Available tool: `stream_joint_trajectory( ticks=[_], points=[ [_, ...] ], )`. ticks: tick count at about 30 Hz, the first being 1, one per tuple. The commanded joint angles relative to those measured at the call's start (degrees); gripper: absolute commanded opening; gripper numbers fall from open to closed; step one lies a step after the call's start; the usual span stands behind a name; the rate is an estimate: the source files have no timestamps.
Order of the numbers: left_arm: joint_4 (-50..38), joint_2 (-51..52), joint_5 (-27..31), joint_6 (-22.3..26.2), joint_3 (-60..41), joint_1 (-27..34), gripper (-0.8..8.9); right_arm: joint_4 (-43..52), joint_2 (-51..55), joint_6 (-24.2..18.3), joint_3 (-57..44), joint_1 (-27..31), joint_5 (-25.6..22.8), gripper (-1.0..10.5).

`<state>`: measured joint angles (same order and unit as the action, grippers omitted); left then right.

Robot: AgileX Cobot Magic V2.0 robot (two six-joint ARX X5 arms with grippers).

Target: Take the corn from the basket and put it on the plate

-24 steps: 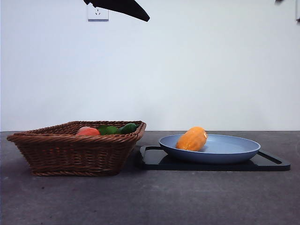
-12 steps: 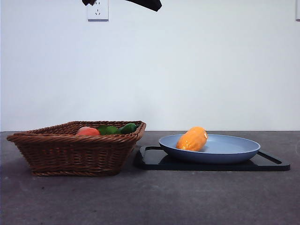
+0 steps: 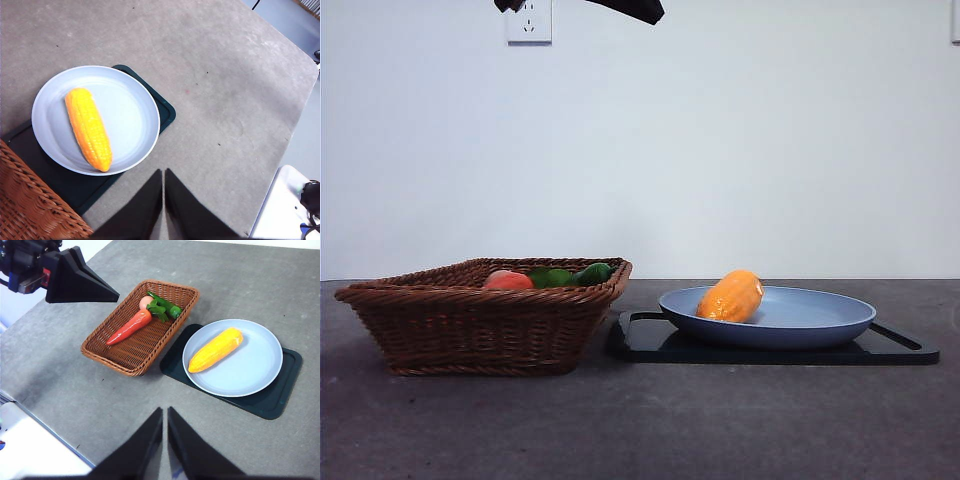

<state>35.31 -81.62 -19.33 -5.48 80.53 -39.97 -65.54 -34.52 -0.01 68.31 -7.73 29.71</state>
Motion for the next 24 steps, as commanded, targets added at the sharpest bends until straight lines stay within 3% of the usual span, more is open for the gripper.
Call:
stream_joint_trajectory(
  ticks=[1, 4, 13, 24],
  points=[
    [-0.55, -0.35, 0.02, 0.55, 1.6, -0.33, 0.07, 0.48, -0.17, -0.52, 0.92, -0.13, 0.0, 0.0],
    [-0.61, -0.11, 0.02, 0.44, 1.6, 0.87, 0.07, 0.48, -0.17, -0.52, 0.92, -0.13, -0.02, 0.0],
    [-7.39, 10.23, 3.96, 7.61, -1.64, 9.75, 0.07, 0.46, -0.17, -0.52, 0.92, -0.13, 0.0, 0.0],
    [-23.54, 38.91, 3.96, 7.34, -29.46, 29.81, 0.07, 0.46, -0.17, -0.52, 0.92, -0.13, 0.0, 0.0]
  ],
)
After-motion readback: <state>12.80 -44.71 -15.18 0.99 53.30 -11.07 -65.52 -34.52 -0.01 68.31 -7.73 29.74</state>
